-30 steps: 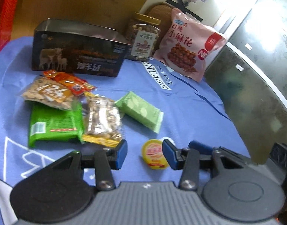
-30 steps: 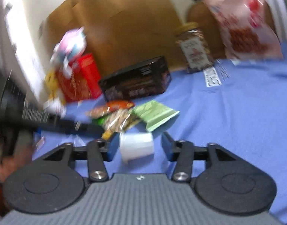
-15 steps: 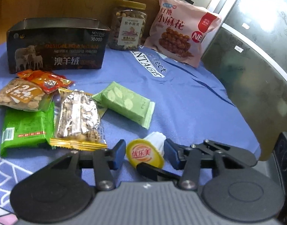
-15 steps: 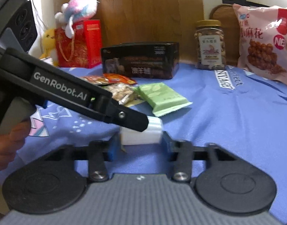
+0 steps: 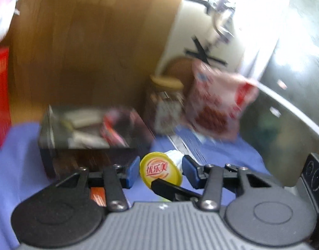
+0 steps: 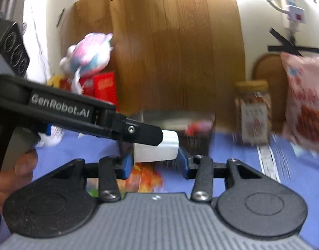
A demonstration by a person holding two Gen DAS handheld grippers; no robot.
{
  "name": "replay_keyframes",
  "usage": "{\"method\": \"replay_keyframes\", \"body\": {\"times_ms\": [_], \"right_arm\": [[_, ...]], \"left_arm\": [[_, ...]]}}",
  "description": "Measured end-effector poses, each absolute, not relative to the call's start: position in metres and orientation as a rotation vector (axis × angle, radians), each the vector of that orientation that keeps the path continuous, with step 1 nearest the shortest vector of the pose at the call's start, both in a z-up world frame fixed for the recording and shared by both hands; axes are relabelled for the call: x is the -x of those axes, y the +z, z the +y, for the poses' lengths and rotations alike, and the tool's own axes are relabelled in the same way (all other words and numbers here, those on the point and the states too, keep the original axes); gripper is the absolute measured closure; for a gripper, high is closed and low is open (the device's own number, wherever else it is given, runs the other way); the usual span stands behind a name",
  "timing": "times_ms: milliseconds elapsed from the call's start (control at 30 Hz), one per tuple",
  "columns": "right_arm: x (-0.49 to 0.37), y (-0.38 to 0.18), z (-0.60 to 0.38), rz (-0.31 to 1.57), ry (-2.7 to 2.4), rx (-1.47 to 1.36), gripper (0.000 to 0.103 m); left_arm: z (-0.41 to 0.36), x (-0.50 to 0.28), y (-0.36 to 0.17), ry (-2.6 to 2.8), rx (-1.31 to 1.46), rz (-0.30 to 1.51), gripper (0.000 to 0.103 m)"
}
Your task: Organize snacks
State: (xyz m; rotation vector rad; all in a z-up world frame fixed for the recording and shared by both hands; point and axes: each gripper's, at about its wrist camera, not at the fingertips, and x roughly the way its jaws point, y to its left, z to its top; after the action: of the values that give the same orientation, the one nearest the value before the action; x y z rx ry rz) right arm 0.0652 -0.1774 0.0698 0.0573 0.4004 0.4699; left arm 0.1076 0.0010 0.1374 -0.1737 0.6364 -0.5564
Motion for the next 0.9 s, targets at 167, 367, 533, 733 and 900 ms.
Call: {"method": "replay_keyframes", "body": {"times_ms": [167,367,533,733,900], "right_arm": [[-0.145,0.082,-0.16,0.455,0.44,-0.008,0.056],[-0.183,0.061,-0.142,0.542,0.39,0.104,0.054],[-0.166,0.069,-0.146,0.499,0.389,0.092,0.045],[-0.114,0.061,-0.167,0.574,0.546,-0.106,0.046],[-0.102,0.018,-0.155,0.748,0.585,-0.17,0.054]], "left_arm": [[0.004,-0.18,0.135,-0.524,0.203,0.662,0.057],[0.005,-0.217,0.101,-0.476,0.207,0.734,0.061],[0.031,-0.2,0.11,-0.446,0.209,0.684,0.06],[0.087,-0.148,0.118,-0.397,0.204,0.691,0.056],[0.11,-0.139,0.085,-0.314,0.232,0.797,0.052]]}}
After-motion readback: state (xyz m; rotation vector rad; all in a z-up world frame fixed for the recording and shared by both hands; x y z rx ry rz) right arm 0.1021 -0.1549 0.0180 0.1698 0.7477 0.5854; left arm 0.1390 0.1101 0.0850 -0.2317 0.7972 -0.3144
